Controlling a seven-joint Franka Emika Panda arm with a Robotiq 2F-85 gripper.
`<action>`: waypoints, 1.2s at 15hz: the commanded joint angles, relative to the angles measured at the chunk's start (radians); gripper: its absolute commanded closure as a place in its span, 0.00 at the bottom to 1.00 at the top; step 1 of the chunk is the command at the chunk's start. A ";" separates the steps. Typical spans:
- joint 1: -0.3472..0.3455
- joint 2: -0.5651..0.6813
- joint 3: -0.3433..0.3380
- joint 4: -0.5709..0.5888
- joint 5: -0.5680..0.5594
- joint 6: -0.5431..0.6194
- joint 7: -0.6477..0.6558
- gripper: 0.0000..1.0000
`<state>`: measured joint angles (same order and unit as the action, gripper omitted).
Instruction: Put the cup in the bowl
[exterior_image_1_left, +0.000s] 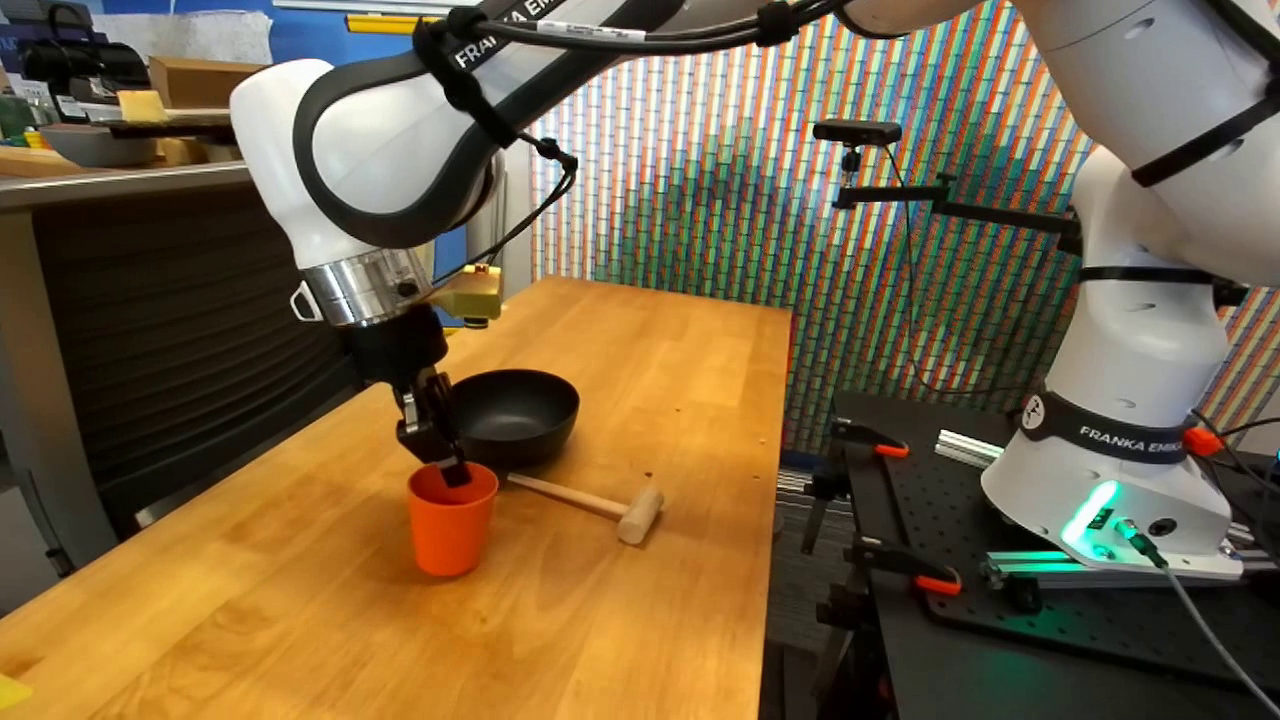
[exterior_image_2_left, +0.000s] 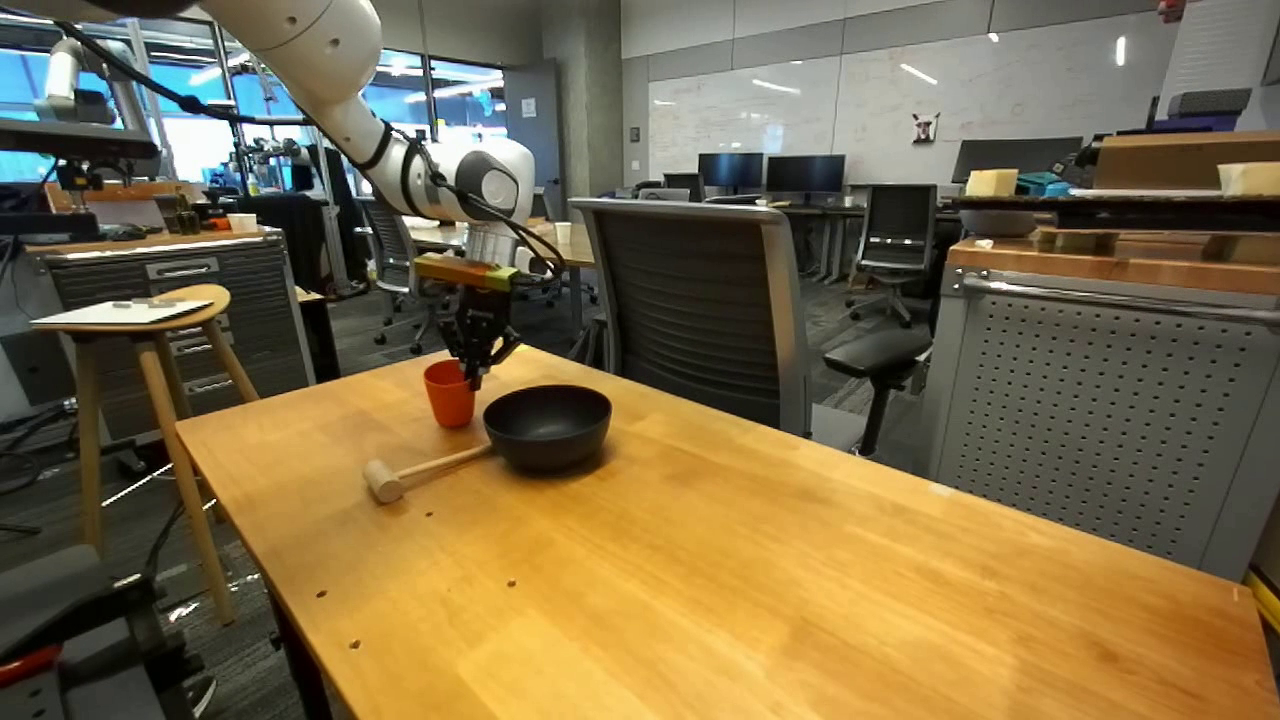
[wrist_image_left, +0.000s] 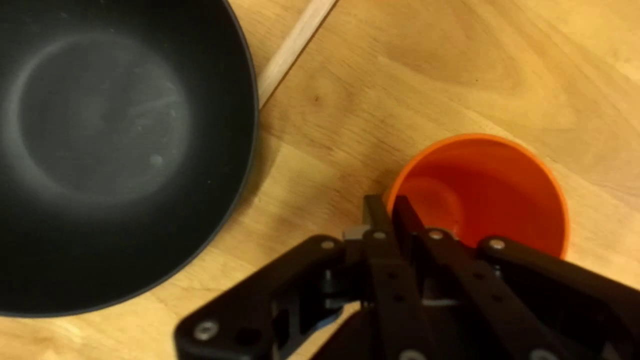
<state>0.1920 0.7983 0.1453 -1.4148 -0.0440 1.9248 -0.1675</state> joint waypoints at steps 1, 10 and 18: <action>-0.016 -0.041 -0.020 -0.022 -0.018 -0.005 0.001 0.93; -0.067 -0.283 -0.096 -0.137 -0.044 0.014 0.089 0.92; -0.140 -0.215 -0.147 -0.137 -0.017 -0.035 0.162 0.92</action>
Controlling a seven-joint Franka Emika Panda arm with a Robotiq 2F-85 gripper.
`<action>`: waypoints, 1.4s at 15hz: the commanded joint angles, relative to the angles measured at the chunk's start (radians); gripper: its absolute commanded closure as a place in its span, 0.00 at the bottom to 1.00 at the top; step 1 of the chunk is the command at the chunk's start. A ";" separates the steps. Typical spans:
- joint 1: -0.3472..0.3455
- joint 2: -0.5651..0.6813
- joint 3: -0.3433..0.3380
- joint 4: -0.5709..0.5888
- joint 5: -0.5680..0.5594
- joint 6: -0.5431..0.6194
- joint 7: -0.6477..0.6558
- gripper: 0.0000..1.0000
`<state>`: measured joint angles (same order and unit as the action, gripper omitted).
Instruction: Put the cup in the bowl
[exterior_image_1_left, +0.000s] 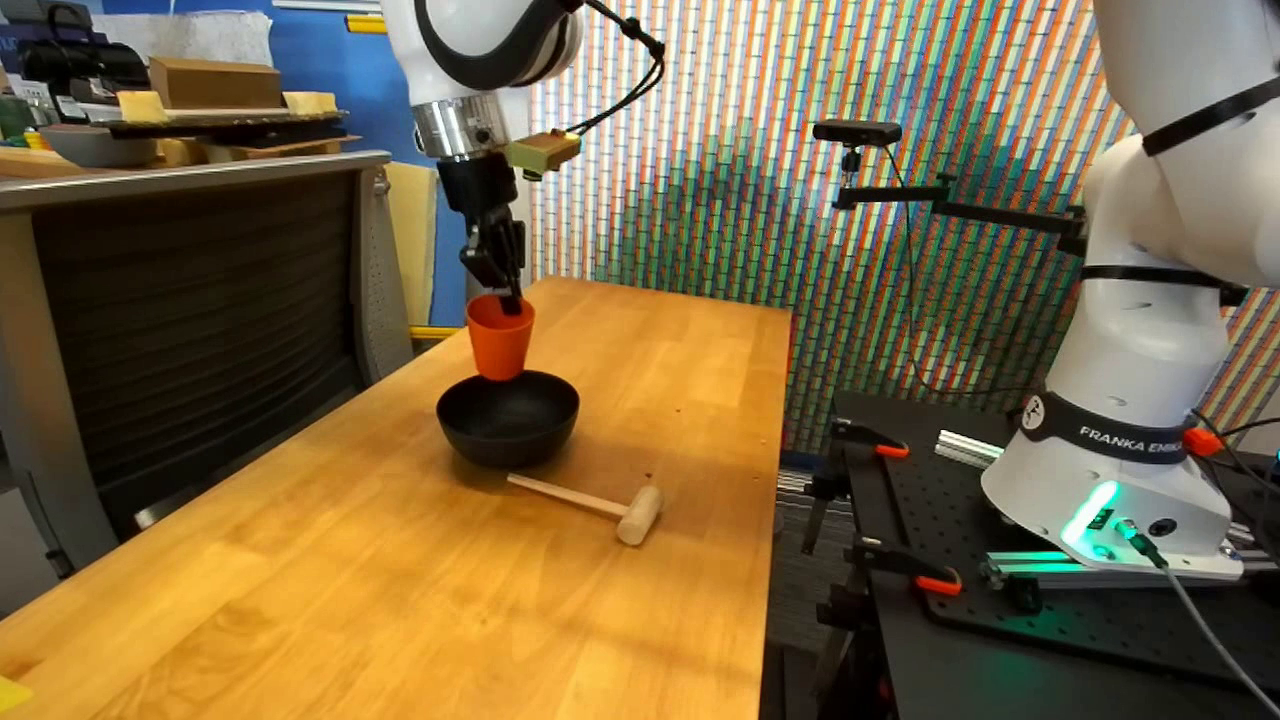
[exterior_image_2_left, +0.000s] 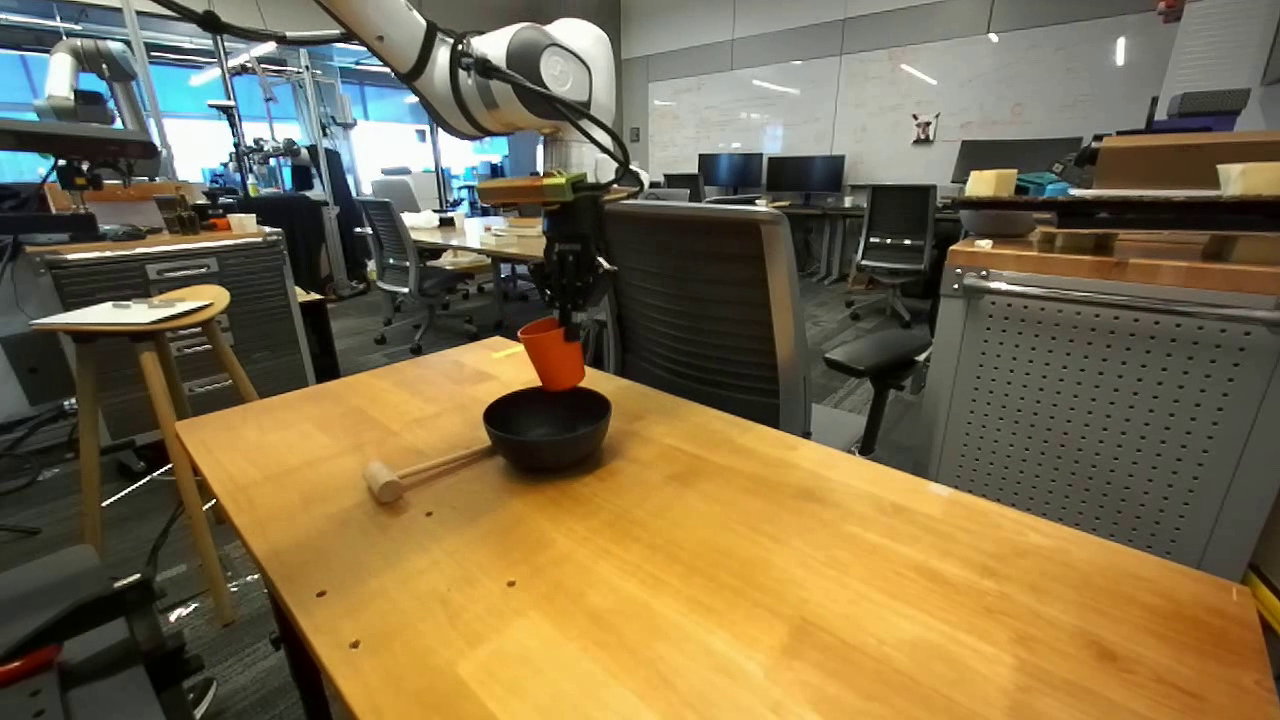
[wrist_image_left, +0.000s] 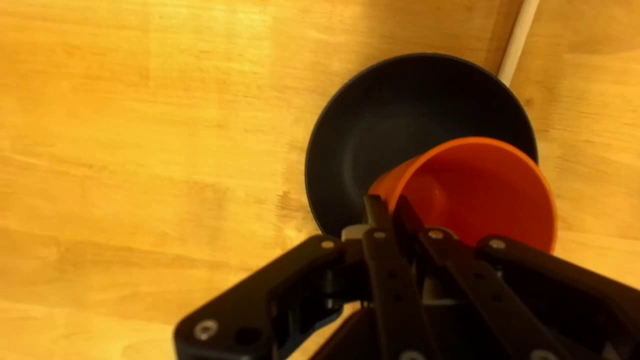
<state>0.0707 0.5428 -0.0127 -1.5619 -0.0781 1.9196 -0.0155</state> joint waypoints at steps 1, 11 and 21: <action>-0.023 0.063 0.015 0.016 0.022 -0.035 0.001 0.92; -0.029 0.166 0.044 0.061 0.057 -0.048 -0.018 0.57; -0.039 -0.126 0.058 -0.119 0.057 0.023 -0.089 0.00</action>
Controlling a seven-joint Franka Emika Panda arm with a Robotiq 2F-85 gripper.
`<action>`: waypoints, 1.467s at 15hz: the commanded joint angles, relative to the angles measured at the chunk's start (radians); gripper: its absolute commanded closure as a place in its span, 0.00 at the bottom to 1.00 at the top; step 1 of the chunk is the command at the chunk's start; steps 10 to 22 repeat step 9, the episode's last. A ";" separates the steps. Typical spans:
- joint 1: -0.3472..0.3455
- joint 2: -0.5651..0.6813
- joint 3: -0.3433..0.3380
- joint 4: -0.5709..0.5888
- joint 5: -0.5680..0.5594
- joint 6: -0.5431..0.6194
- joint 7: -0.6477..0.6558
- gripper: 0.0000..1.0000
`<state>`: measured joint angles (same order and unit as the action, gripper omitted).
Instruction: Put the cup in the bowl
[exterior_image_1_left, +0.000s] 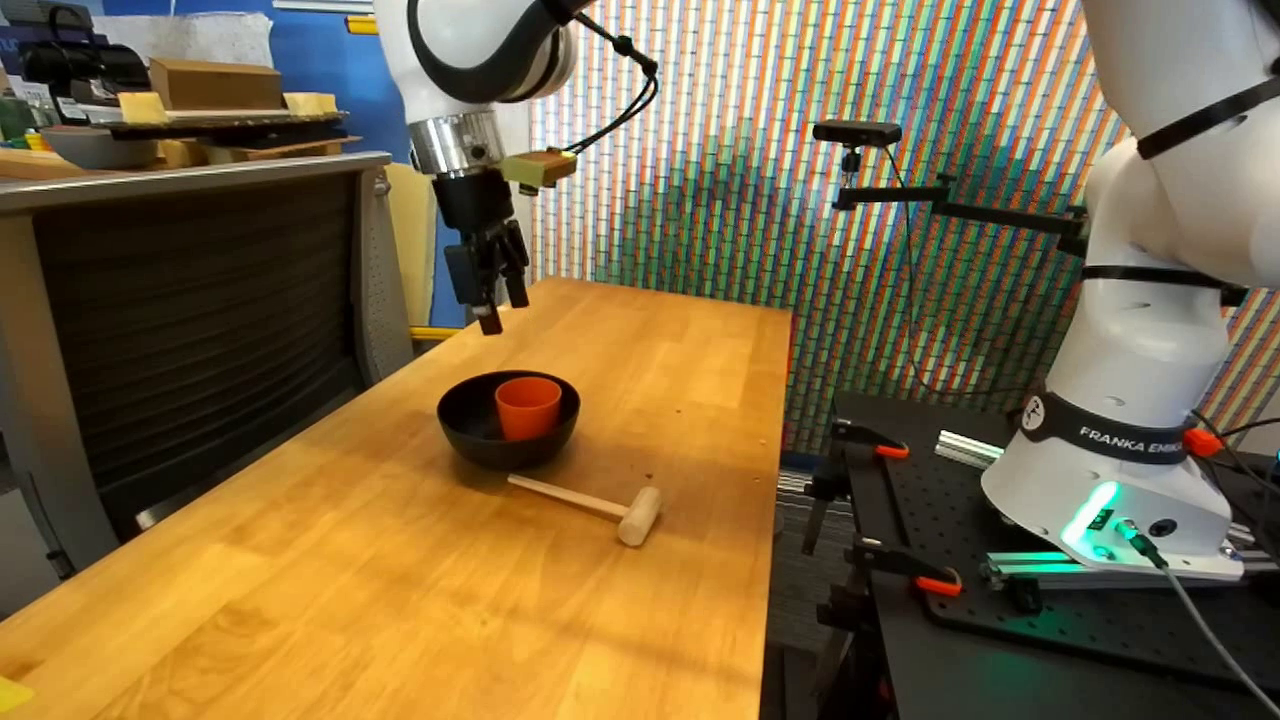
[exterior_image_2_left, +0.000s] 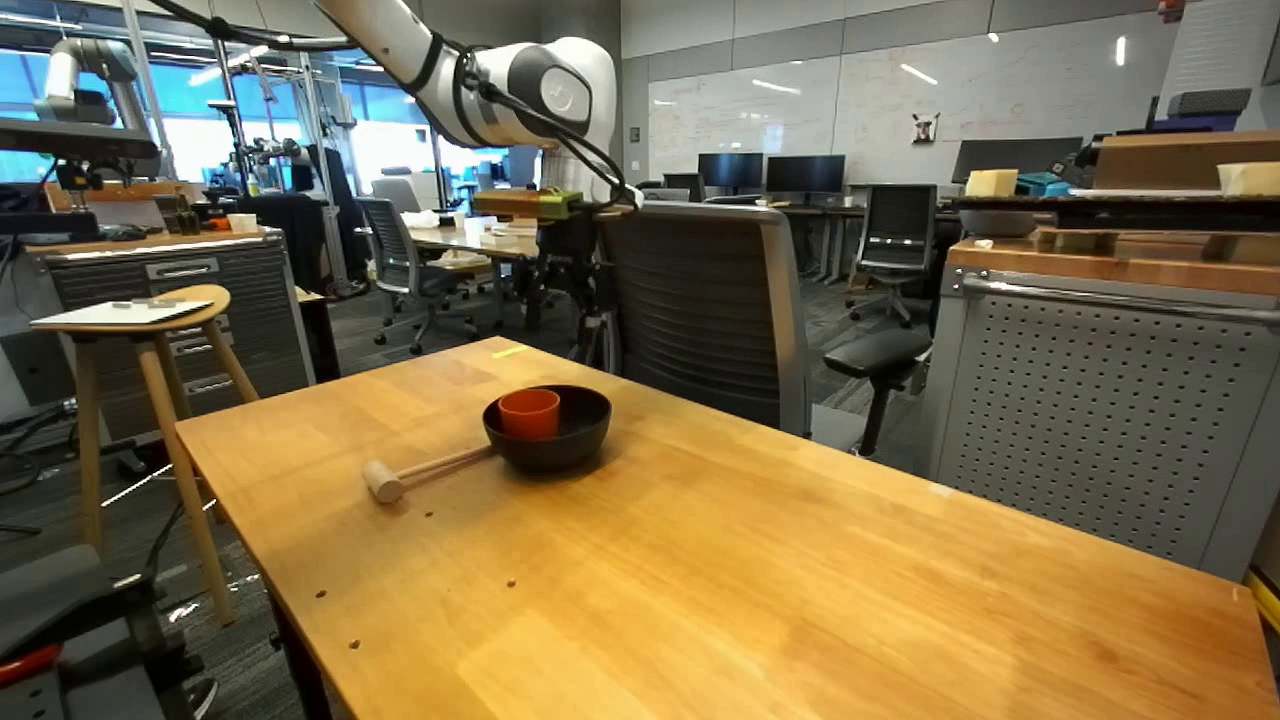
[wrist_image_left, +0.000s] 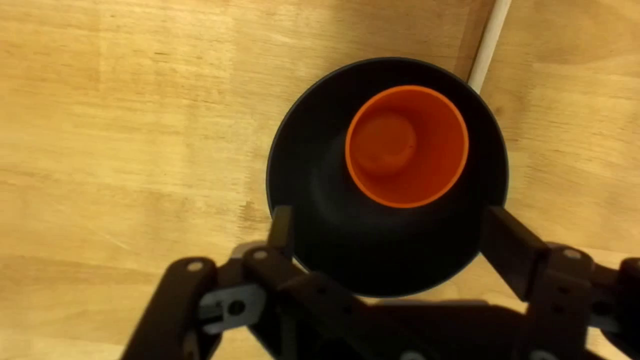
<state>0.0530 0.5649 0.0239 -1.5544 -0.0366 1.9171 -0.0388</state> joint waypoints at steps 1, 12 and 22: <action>-0.026 -0.191 0.027 -0.158 0.022 0.019 -0.097 0.00; -0.031 -0.338 0.034 -0.245 0.033 -0.050 -0.268 0.00; -0.031 -0.338 0.034 -0.245 0.033 -0.050 -0.268 0.00</action>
